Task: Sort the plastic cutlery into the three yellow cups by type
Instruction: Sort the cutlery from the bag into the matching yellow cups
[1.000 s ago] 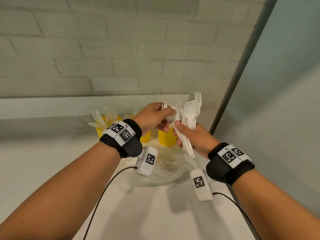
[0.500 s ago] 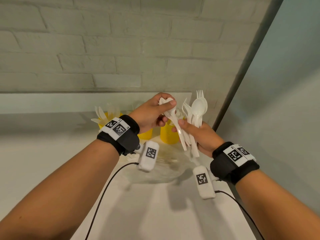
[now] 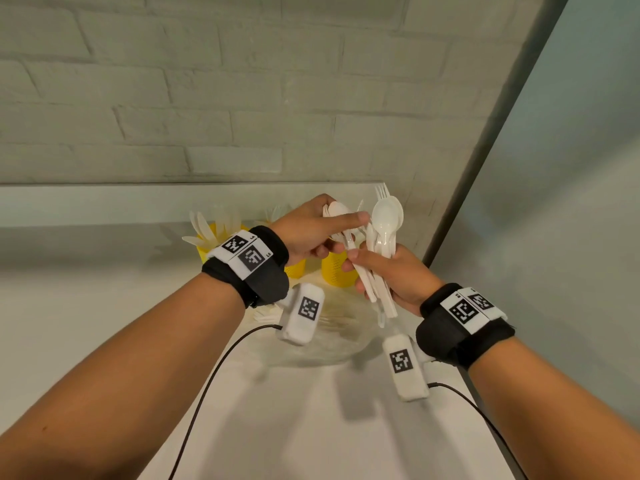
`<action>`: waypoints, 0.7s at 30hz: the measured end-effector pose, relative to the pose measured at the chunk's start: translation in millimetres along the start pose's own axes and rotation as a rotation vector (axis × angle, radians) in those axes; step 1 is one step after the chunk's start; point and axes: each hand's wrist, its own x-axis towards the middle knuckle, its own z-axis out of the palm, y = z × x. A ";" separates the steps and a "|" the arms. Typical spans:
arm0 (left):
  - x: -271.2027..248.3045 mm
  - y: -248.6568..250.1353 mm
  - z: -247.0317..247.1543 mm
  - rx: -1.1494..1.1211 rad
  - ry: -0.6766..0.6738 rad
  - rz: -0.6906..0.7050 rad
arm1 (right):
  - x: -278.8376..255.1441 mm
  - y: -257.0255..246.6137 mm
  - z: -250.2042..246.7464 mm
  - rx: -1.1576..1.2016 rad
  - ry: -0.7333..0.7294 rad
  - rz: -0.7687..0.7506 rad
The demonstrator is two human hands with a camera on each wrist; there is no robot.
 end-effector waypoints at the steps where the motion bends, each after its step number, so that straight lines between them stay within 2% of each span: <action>1: 0.6 0.7 -1.7 0.007 -0.016 0.014 | 0.4 0.1 -0.9 0.005 0.001 0.002; 4: 1.9 4.3 -7.8 -0.029 -0.046 0.042 | -0.5 1.3 -6.0 0.062 0.014 -0.005; 8: 7.8 19.6 -18.3 -0.100 0.098 0.168 | 0.6 4.1 -19.5 0.042 0.164 0.019; 11: 23.7 34.3 -24.1 0.076 0.252 0.260 | 1.8 4.3 -28.6 0.024 0.229 0.023; 14: 43.1 44.3 -19.3 0.327 0.342 0.255 | 1.0 2.1 -32.6 0.017 0.245 0.012; 18: 63.1 36.6 -1.1 0.509 0.287 0.218 | -0.6 0.9 -36.8 0.012 0.236 -0.003; 21: 71.4 21.1 9.3 0.518 0.240 0.184 | -1.7 2.3 -38.4 0.007 0.229 -0.010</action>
